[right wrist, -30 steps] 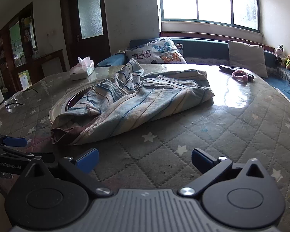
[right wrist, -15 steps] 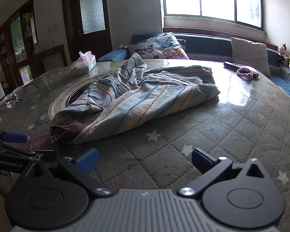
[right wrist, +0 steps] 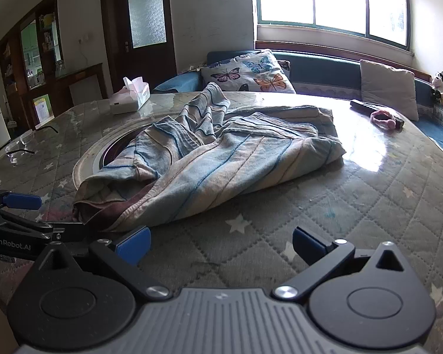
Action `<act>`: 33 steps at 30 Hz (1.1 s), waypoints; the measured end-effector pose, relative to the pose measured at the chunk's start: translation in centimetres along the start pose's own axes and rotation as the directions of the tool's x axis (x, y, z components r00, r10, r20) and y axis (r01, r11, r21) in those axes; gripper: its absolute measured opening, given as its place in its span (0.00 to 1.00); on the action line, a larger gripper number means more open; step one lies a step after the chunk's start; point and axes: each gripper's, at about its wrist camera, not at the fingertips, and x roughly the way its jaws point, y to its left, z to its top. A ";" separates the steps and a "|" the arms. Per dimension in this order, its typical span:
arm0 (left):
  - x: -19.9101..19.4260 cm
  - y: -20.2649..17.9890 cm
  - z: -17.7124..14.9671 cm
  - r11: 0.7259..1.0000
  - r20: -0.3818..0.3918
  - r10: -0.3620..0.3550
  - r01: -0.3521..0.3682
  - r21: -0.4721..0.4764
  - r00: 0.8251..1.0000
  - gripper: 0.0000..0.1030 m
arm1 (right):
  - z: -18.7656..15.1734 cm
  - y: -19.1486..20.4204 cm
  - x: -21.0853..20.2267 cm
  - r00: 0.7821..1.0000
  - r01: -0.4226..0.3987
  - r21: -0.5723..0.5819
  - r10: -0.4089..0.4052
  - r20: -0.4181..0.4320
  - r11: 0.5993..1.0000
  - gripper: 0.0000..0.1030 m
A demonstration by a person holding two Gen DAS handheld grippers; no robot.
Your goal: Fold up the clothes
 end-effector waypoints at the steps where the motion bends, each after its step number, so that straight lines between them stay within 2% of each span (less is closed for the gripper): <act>1: 0.1 0.0 0.2 1.000 0.003 0.001 -0.001 0.006 1.000 0.99 | 0.2 0.0 0.1 1.000 0.000 -0.001 0.000 0.000 1.000 1.00; 10: 0.8 -0.5 3.2 0.998 0.055 -0.008 0.005 0.059 0.998 0.94 | 2.8 -0.8 1.2 1.000 0.002 -0.007 -0.002 0.013 1.000 1.00; 16: 2.2 -0.8 5.2 0.996 0.062 -0.039 0.035 0.076 0.997 0.83 | 5.2 -1.6 2.8 1.000 0.021 -0.001 -0.021 0.013 1.000 0.99; 22: 4.1 -1.4 6.9 0.991 0.050 -0.093 0.087 0.105 0.994 0.79 | 8.0 -2.0 5.5 0.999 0.042 0.006 -0.042 -0.005 0.999 0.91; 30: 7.2 -2.4 8.8 0.980 0.020 -0.133 0.128 0.154 0.991 0.73 | 11.2 -1.2 10.3 0.998 0.050 -0.045 -0.051 -0.036 0.998 0.82; 33: 8.5 -2.6 9.1 0.975 -0.003 -0.147 0.145 0.171 0.989 0.66 | 12.3 -1.0 12.4 0.997 0.047 -0.046 -0.050 -0.058 0.998 0.77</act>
